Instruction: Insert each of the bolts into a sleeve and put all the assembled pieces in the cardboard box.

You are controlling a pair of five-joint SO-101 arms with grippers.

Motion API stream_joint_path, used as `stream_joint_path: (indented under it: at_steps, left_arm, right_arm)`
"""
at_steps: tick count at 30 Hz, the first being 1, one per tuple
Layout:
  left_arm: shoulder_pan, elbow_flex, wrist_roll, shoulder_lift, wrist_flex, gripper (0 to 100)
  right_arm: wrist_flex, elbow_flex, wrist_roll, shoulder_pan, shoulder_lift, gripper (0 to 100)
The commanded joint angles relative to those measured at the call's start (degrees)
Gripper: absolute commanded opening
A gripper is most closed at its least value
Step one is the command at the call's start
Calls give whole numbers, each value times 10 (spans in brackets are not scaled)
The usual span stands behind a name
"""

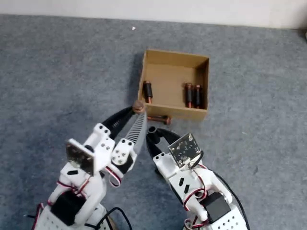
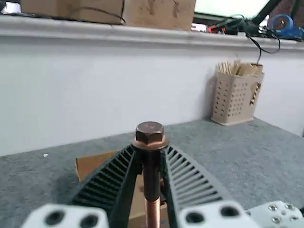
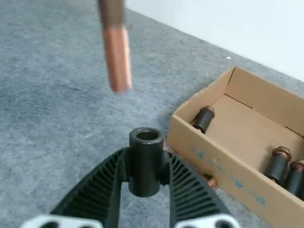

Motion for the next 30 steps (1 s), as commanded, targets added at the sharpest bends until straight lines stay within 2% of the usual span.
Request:
stream_joint_path:
  at_steps: [1,11,17,30]
  left_arm:
    - [19,37,6,-2,-66,6]
    - [20,57,7,-2,-72,6]
    - [59,70,7,-2,-73,6]
    - [67,90,7,-4,-72,6]
  right_arm:
    - [-22,-5,8,-7,-7,5]
    - [-22,-5,8,-7,-7,5]
    - [-22,-5,8,-8,-7,5]
    - [-22,-6,8,-5,-7,5]
